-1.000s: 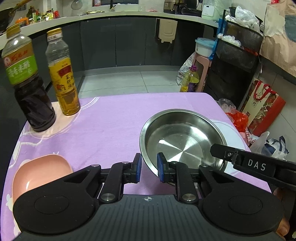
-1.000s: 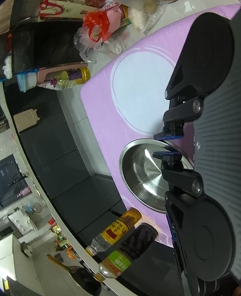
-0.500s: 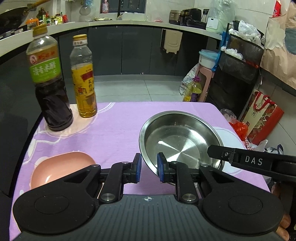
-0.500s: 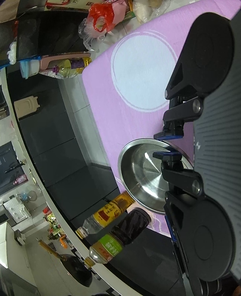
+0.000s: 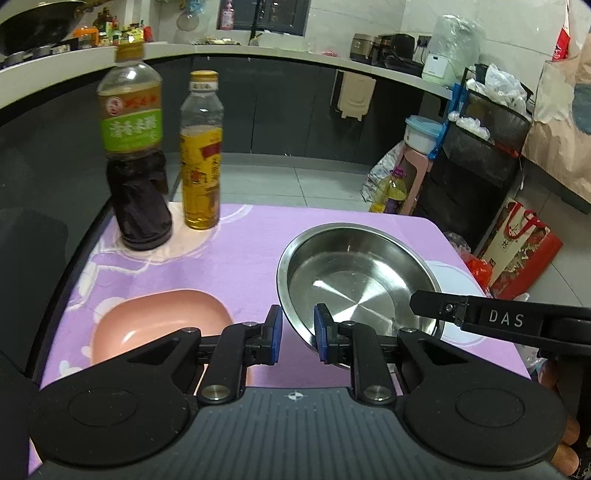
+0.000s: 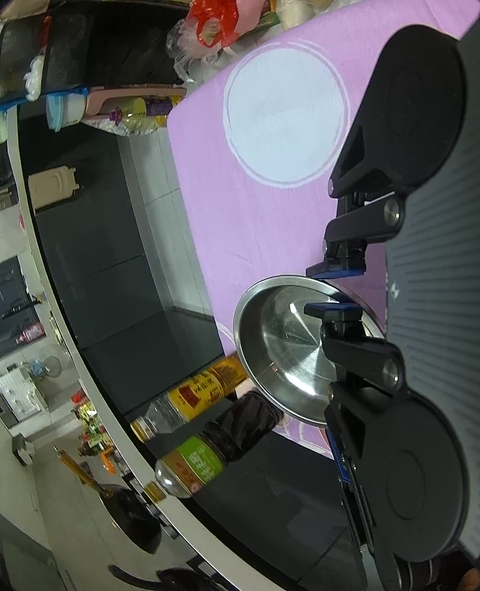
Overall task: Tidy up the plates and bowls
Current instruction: 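Lift the steel bowl and carry it toward the pink square dish, then lower the steel bowl into the pink square dish and open the right gripper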
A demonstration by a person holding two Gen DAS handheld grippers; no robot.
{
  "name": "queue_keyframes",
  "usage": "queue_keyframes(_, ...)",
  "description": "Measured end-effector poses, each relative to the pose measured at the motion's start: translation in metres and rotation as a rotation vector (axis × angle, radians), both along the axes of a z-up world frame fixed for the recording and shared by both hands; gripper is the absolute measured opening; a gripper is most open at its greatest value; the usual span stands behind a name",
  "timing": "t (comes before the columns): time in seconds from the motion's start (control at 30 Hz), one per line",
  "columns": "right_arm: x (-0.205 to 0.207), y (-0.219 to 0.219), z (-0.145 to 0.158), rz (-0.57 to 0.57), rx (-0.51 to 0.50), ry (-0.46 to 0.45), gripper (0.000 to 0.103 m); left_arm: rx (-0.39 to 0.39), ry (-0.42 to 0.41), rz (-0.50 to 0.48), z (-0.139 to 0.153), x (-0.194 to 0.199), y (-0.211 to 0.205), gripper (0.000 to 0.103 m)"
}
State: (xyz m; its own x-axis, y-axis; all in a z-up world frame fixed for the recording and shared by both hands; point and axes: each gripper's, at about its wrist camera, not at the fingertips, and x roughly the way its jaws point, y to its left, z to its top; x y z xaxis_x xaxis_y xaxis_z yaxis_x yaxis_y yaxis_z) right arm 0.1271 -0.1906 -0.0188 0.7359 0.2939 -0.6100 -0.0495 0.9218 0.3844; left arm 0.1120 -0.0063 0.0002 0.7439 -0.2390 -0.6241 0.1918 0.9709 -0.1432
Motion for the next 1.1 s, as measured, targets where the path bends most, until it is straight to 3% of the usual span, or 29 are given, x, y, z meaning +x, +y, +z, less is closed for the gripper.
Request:
queue_keyframes(0.57,0.002,0.059,0.006,0.124,-0.053,0.009,0.015,-0.021,-0.023,0.079,0.001,-0.024,0.061,0.018)
queue_keyframes(1.1,0.014,0.128,-0.008,0.219,-0.168,0.058,0.016,-0.034,0.010,0.156,-0.027,-0.026,0.116,0.018)
